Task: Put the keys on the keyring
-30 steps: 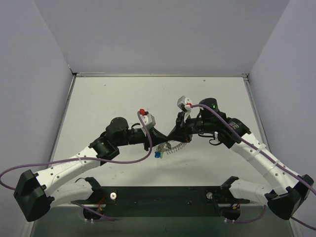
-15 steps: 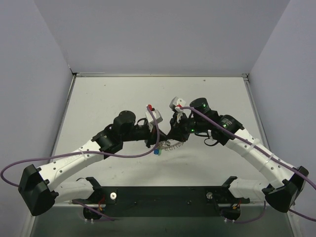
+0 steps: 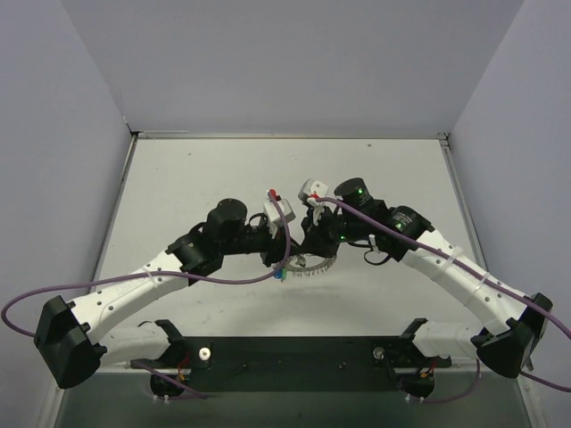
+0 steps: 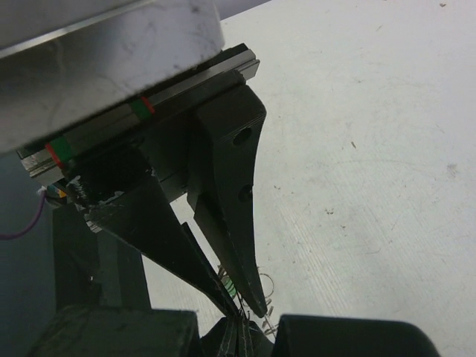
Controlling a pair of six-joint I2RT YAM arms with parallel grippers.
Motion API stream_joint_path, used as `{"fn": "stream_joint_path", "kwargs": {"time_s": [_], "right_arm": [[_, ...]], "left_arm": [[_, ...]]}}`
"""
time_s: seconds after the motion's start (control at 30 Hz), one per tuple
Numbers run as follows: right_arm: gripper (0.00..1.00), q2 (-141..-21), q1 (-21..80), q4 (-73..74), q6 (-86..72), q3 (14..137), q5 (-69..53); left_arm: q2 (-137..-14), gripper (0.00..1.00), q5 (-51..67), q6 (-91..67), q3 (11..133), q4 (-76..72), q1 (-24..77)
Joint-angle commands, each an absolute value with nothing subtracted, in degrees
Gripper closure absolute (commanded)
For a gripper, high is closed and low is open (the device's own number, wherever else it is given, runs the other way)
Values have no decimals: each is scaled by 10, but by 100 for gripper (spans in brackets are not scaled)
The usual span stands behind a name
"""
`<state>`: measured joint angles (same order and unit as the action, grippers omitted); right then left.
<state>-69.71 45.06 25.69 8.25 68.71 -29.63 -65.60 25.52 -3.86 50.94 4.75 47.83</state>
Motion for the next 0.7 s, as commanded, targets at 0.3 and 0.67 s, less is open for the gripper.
{"fn": "stream_joint_path", "kwargs": {"time_s": [0.3,0.67], "right_arm": [[100,-700,458,251,98,709,-344],[98,-693,458,213,78,701,-292]], "left_arm": [[-654,70,330,-46,520,-50,481],[-644,100,329,-69,498,-100,485]]}}
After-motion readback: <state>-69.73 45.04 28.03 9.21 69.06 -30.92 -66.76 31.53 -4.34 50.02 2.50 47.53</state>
